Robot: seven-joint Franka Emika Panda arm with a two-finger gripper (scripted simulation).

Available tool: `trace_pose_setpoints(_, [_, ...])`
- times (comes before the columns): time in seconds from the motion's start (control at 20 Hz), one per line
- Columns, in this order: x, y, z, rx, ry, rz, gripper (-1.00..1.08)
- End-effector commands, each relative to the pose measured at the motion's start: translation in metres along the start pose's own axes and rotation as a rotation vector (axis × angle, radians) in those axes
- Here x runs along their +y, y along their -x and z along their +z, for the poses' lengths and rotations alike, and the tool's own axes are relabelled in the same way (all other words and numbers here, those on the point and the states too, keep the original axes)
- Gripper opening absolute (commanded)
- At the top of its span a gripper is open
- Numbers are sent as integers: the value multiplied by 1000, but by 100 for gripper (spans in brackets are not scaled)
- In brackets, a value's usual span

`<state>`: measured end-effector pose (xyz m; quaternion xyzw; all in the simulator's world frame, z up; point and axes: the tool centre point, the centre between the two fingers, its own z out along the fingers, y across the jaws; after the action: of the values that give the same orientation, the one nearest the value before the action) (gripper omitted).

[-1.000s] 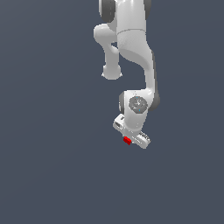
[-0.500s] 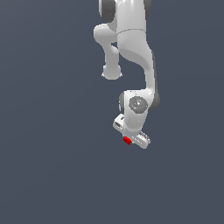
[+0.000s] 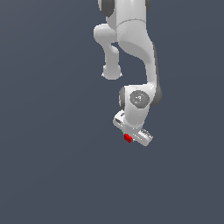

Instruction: Stack the red cube on top of the green cube.

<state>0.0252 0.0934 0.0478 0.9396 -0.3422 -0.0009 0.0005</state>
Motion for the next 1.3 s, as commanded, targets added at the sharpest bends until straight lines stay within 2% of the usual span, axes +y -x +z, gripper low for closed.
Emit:
trace_pose_setpoints(0.0, [0, 0, -18, 1, -2, 0, -100])
trace_pose_setpoints(0.3, [0, 0, -56, 1, -2, 0, -100])
trace_pose_setpoints(0.55, [-1, -1, -71, 1, -2, 0, -100])
trace_pose_setpoints(0.9, [1, 1, -69, 2, -2, 0, -100])
trace_pose_setpoints(1.25, [15, 11, -55, 2, -2, 0, -100])
